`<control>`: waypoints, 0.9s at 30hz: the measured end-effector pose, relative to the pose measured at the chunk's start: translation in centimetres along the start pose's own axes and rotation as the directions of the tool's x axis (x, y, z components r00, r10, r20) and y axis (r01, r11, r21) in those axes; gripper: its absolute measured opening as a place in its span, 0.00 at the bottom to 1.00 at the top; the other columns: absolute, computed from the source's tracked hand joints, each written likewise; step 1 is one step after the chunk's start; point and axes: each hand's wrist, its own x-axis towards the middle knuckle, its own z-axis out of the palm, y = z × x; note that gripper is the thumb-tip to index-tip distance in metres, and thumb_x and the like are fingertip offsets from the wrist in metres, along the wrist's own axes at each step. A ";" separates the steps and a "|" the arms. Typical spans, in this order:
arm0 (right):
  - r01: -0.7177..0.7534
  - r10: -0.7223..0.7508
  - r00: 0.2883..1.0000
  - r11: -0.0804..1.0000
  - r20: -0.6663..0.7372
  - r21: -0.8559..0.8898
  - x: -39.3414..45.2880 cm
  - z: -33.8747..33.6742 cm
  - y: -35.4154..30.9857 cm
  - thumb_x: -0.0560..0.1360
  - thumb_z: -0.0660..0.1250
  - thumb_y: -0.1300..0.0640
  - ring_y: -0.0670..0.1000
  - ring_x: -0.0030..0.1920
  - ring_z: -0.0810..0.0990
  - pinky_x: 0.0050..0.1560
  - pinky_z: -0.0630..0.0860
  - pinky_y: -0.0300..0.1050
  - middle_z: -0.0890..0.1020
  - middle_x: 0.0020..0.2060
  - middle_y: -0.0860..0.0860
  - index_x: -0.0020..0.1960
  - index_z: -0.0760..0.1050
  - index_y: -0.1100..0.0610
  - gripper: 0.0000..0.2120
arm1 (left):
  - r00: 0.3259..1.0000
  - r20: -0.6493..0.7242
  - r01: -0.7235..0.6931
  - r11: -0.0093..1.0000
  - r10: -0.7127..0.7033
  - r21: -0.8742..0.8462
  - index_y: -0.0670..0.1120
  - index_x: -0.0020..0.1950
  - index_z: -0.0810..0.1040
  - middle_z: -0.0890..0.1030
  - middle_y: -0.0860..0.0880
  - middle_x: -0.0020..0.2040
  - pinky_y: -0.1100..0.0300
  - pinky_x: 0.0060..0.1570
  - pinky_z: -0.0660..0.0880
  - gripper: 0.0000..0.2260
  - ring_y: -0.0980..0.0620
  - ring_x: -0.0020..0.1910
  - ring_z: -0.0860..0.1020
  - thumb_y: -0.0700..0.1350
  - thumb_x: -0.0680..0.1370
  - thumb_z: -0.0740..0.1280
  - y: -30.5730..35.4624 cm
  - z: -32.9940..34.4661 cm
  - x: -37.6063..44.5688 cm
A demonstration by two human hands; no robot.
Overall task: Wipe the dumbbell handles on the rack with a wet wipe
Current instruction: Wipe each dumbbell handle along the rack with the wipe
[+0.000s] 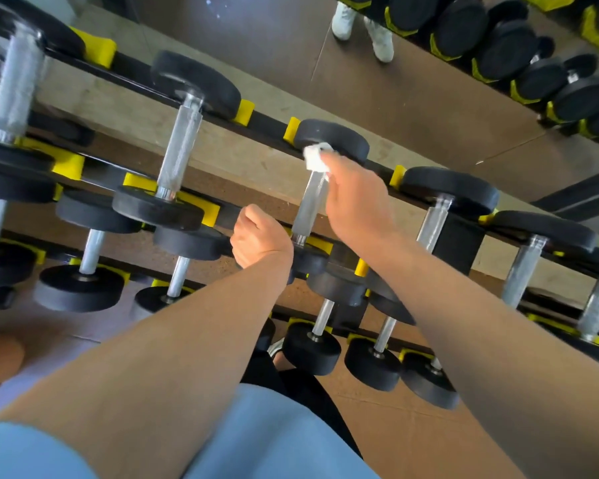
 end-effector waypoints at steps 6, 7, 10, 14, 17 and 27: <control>0.318 -0.241 0.862 0.942 0.446 -0.107 -2.6 3.7 2.6 0.80 0.59 0.65 0.55 0.76 0.64 0.75 0.61 0.52 0.68 0.75 0.53 0.74 0.69 0.55 0.23 | 1.000 -0.018 -0.014 1.000 0.014 -0.008 0.41 0.57 0.79 0.79 0.40 0.62 0.55 0.49 0.63 0.20 0.40 0.55 0.74 0.45 0.85 0.48 -0.2 0.1 0.6; 0.260 -0.207 0.865 0.964 0.457 -0.054 -3.9 3.7 2.2 0.82 0.58 0.63 0.54 0.73 0.69 0.71 0.66 0.51 0.71 0.73 0.52 0.74 0.69 0.55 0.21 | 1.000 -0.010 -0.017 1.000 0.017 0.016 0.41 0.57 0.78 0.79 0.40 0.63 0.56 0.49 0.63 0.20 0.39 0.58 0.74 0.44 0.85 0.48 -0.3 0.2 0.7; -0.079 -0.002 0.895 0.983 0.446 0.164 -6.7 3.5 1.0 0.85 0.56 0.56 0.51 0.47 0.79 0.45 0.72 0.50 0.82 0.50 0.50 0.65 0.74 0.53 0.13 | 1.000 0.002 -0.010 0.999 0.010 0.051 0.41 0.59 0.77 0.78 0.41 0.64 0.56 0.49 0.63 0.17 0.39 0.60 0.74 0.43 0.85 0.49 -0.7 0.3 1.0; -0.304 0.152 0.856 0.921 0.495 0.243 -5.5 1.5 1.0 0.84 0.56 0.54 0.50 0.46 0.78 0.49 0.73 0.54 0.81 0.45 0.50 0.54 0.77 0.54 0.11 | 1.000 0.006 -0.025 0.999 0.025 0.033 0.42 0.59 0.78 0.80 0.42 0.61 0.55 0.52 0.66 0.20 0.40 0.57 0.76 0.46 0.85 0.48 -0.6 0.4 0.8; -0.341 0.223 0.902 0.893 0.370 0.295 -3.5 -0.9 1.0 0.85 0.54 0.53 0.51 0.57 0.77 0.54 0.70 0.46 0.80 0.56 0.53 0.66 0.75 0.56 0.16 | 0.999 -0.012 -0.038 0.999 0.038 -0.017 0.42 0.58 0.79 0.80 0.42 0.58 0.58 0.50 0.65 0.21 0.46 0.50 0.75 0.47 0.85 0.47 -0.6 0.4 0.5; 0.260 -0.194 0.880 0.961 0.434 -0.096 -3.4 3.9 2.6 0.82 0.60 0.62 0.54 0.77 0.62 0.74 0.64 0.53 0.68 0.76 0.52 0.74 0.69 0.54 0.21 | 0.999 -0.037 -0.021 0.999 0.020 -0.045 0.43 0.53 0.81 0.81 0.38 0.55 0.53 0.49 0.65 0.21 0.40 0.51 0.76 0.47 0.84 0.48 -0.7 0.5 1.0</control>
